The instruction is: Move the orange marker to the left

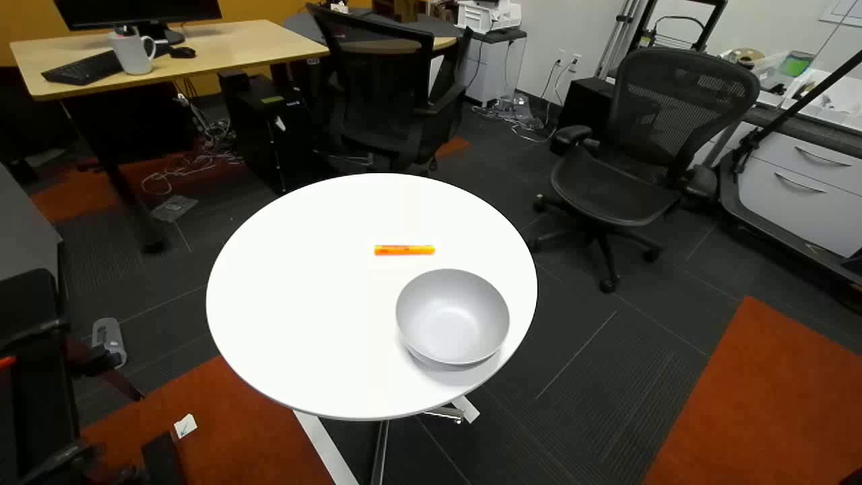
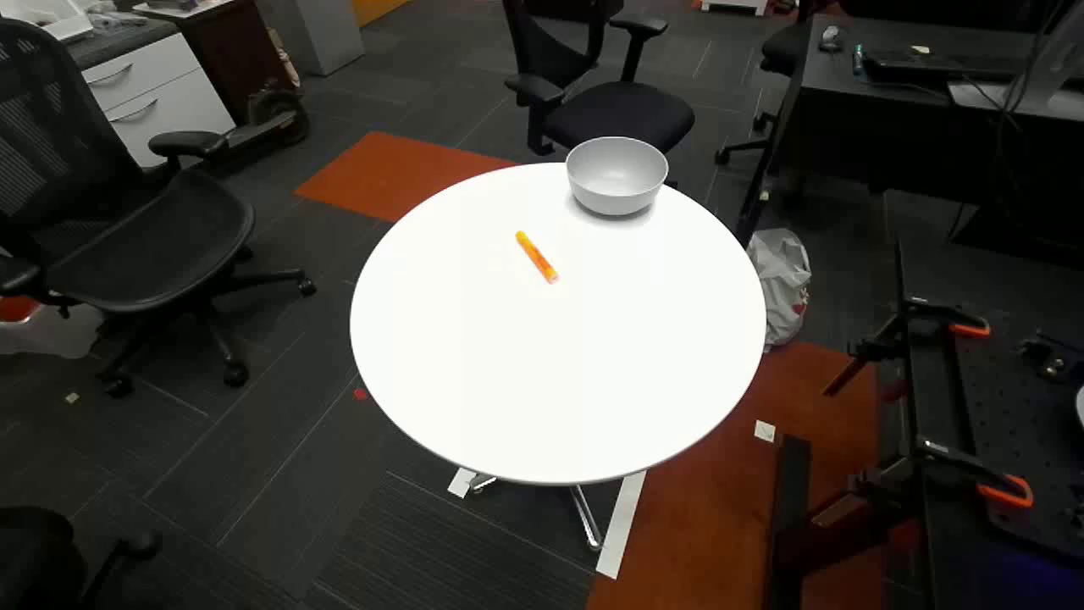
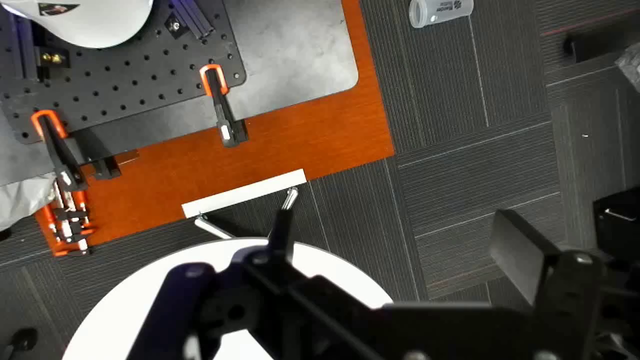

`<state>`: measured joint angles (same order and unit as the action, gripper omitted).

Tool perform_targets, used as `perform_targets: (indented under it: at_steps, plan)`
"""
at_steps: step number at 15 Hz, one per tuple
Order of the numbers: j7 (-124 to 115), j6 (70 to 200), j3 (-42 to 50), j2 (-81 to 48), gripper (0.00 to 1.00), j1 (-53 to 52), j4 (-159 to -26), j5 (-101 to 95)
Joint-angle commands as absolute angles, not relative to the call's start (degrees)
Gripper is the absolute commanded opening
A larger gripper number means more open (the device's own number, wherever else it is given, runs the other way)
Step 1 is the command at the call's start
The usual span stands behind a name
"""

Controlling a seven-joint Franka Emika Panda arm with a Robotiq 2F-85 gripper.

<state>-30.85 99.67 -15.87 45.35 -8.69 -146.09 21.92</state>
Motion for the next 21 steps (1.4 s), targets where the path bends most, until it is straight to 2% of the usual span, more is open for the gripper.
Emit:
perform_targets:
  at_steps: [1, 7, 13, 21]
  plan:
    - [-30.34, 99.31, -16.55, 45.5, 1.0, -7.72, -145.94, 22.38]
    - [-30.98, 101.39, -16.83, 44.35, 1.0, -6.55, -145.31, 21.82]
    - [-32.65, 114.71, -16.64, 36.32, 1.0, 0.0, -143.04, 17.26]
    - [-36.73, 133.79, -14.1, 18.32, 1.0, 5.25, -137.74, 6.94]
